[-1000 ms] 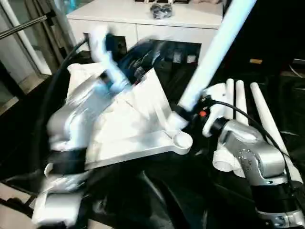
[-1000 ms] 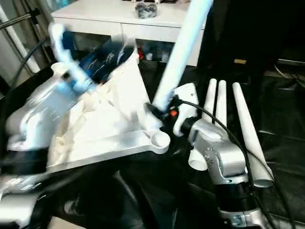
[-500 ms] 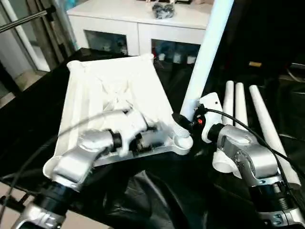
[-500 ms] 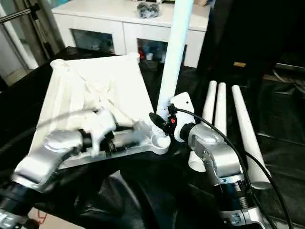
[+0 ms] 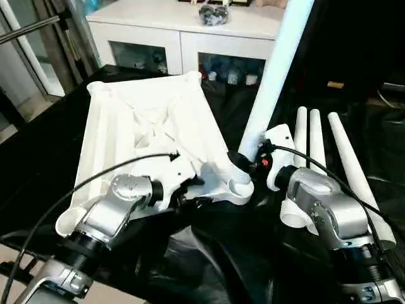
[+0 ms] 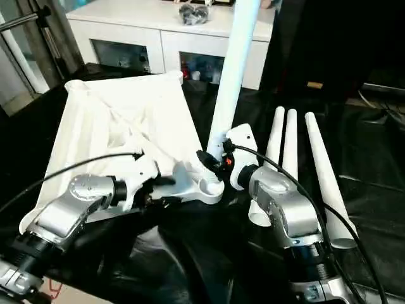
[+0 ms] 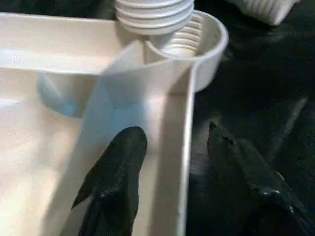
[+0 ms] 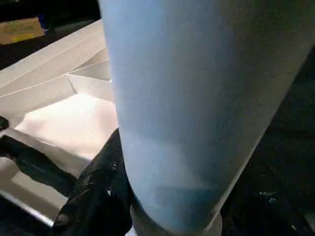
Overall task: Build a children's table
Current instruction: Insert table leg to table base
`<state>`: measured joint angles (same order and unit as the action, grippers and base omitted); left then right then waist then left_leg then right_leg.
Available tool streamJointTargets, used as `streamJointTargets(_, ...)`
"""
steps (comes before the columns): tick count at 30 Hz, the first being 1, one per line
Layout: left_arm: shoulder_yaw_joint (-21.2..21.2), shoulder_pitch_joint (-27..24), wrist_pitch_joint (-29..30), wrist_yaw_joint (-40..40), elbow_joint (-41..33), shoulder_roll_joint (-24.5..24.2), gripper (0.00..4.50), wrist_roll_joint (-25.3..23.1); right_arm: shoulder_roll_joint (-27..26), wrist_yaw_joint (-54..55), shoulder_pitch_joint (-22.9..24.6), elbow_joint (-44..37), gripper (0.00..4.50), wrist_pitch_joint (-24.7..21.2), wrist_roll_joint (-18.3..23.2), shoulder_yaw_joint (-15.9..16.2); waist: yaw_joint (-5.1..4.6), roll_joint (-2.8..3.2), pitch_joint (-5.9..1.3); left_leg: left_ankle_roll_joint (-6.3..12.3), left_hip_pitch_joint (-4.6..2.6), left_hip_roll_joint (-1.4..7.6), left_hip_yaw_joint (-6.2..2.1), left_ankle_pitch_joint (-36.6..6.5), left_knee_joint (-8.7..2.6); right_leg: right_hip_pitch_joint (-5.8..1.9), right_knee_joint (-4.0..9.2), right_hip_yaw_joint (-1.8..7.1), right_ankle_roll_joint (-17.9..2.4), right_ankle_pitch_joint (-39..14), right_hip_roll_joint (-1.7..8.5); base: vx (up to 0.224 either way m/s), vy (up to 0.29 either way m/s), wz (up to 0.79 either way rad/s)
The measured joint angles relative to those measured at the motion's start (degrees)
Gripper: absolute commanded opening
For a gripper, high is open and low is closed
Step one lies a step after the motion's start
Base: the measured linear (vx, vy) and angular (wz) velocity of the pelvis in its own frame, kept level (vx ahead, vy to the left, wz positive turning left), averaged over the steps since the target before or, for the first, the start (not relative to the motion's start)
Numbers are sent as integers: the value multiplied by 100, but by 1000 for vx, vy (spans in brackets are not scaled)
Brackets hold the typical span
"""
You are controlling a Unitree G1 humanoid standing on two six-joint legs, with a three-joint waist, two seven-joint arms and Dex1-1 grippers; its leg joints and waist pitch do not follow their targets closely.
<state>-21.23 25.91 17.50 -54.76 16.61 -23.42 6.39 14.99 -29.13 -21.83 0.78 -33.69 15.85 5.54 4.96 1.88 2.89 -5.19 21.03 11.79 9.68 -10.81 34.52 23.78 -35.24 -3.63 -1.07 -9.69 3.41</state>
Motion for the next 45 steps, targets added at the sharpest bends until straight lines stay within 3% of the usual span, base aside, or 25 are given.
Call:
streamJointTargets(12,-12,216,93,-269,345,53,110,-17,162,-254,0,-214,191,-440,51,175,3,1,-1,0,-9,0,-1,0,0,-13,2,0,3,-1,0,0,0,0)
streamJointTargets(13,-12,233,91,-278,367,59,87,-31,165,-263,0,-216,191,-444,51,175,3,1,-1,0,-8,0,-1,0,0,-13,1,0,3,-2,0,0,0,0)
streamJointTargets(17,-13,299,61,-322,480,88,70,-60,168,-267,0,-213,191,-448,47,175,6,1,-1,-1,-8,0,-2,0,0,-13,1,-1,7,-2,0,0,0,0)
streamJointTargets(23,-13,362,-51,-401,646,138,8,-130,190,-267,-21,-200,191,-510,27,176,3,15,-9,-1,-12,0,-3,1,0,-20,3,-1,11,-2,0,0,0,0)
streamJointTargets(35,-36,385,-265,-508,759,173,0,-222,369,-393,-72,-164,191,-773,37,174,0,27,-17,-1,-16,0,-3,0,-8,-39,12,-2,21,-9,0,0,0,0)
streamJointTargets(41,-16,386,-271,-509,786,185,0,-232,258,-357,-144,46,191,-681,25,146,-5,28,-17,-1,-19,0,-2,0,-8,-41,12,-2,21,-9,0,0,0,0)
streamJointTargets(45,6,385,-263,-507,798,202,0,-233,68,-265,-124,256,191,-558,85,-55,-6,30,-19,-1,-19,-1,-2,0,-8,-41,13,-2,22,-9,0,0,0,0)
